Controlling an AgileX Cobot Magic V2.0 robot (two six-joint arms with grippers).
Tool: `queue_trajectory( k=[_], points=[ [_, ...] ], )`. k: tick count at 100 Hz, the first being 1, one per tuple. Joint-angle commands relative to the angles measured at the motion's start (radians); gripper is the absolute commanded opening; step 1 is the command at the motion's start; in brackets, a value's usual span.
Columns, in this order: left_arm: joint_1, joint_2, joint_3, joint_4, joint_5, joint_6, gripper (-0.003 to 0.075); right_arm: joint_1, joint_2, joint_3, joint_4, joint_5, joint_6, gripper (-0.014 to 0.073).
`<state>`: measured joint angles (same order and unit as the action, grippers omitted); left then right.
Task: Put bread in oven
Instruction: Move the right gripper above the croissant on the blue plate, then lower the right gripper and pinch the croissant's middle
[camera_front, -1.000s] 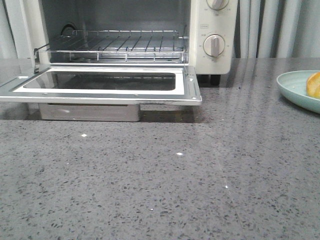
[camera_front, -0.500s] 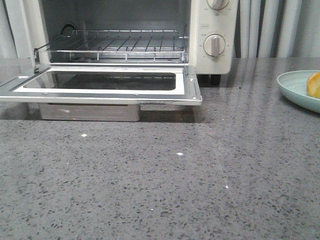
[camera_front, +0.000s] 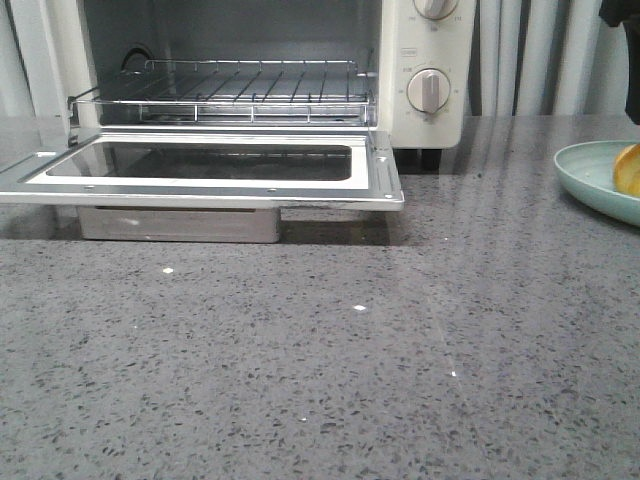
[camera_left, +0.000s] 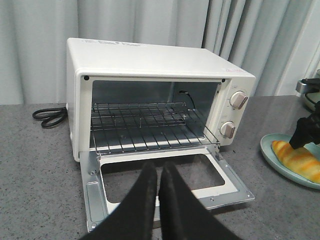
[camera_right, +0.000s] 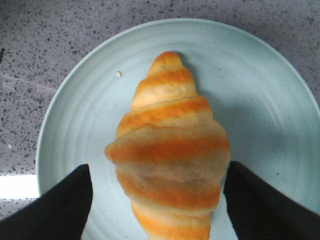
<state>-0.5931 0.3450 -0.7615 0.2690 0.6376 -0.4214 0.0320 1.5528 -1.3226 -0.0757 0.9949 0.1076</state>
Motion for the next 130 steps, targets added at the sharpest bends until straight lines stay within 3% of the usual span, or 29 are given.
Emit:
queue_trajectory(
  k=[1, 87, 99, 117, 130],
  points=[
    [0.003, 0.008, -0.031, 0.001, -0.067, -0.010, -0.0022, -0.001, -0.017, -0.033, -0.019, -0.041, -0.006, 0.0496],
    [0.003, 0.008, -0.031, -0.021, -0.067, -0.010, -0.0022, -0.001, 0.044, -0.033, -0.021, 0.000, -0.006, 0.0484],
    [0.003, 0.008, -0.031, -0.023, -0.067, -0.010, -0.0022, -0.001, 0.044, -0.033, -0.021, 0.004, -0.006, 0.0327],
    [0.003, 0.008, -0.035, -0.023, -0.056, -0.010, -0.0022, -0.001, 0.044, -0.033, -0.021, 0.011, -0.006, -0.0076],
    [0.009, 0.008, -0.072, 0.011, 0.043, -0.010, -0.0022, -0.001, 0.042, -0.038, -0.021, 0.044, -0.016, -0.0070]
  ],
)
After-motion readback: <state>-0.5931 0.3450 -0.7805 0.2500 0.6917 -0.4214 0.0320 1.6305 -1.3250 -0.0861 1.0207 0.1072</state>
